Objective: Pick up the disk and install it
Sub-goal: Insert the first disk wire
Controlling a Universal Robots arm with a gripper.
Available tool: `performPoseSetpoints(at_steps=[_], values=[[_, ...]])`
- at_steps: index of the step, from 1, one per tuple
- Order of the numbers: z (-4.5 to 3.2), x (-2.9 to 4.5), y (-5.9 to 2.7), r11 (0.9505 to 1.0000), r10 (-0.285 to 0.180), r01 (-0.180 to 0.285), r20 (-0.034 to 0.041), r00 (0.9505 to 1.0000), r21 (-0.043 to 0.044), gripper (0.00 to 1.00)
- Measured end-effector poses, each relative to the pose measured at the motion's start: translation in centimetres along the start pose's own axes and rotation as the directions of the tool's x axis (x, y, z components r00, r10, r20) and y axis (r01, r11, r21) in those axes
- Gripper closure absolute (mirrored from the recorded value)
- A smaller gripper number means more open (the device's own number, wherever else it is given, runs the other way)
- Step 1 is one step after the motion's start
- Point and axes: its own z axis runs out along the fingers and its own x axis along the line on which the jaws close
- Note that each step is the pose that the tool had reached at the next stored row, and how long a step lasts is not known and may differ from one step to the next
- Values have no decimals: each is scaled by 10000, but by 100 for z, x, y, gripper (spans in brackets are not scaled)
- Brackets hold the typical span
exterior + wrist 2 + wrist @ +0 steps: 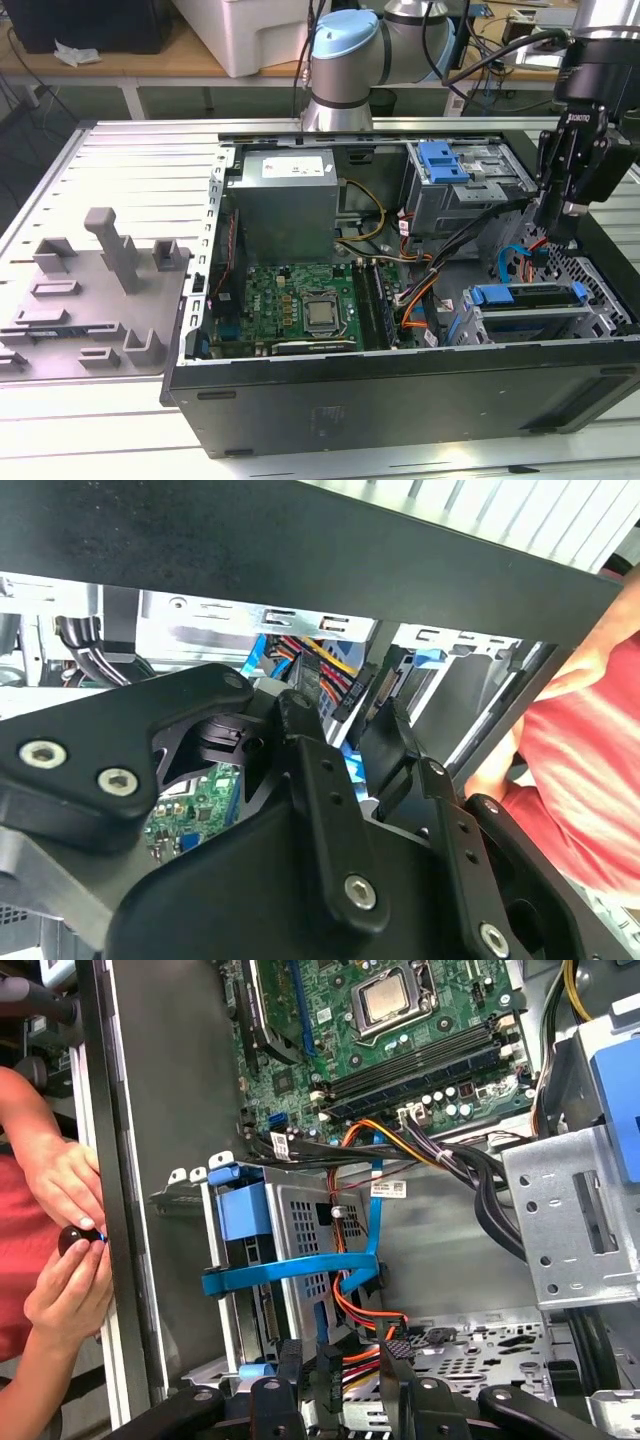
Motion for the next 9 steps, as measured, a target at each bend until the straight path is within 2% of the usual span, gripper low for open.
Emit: performPoseSetpoints(at_steps=[9], values=[[7,-9,-18,10000,65,-65,-4,10000,-38,56]])
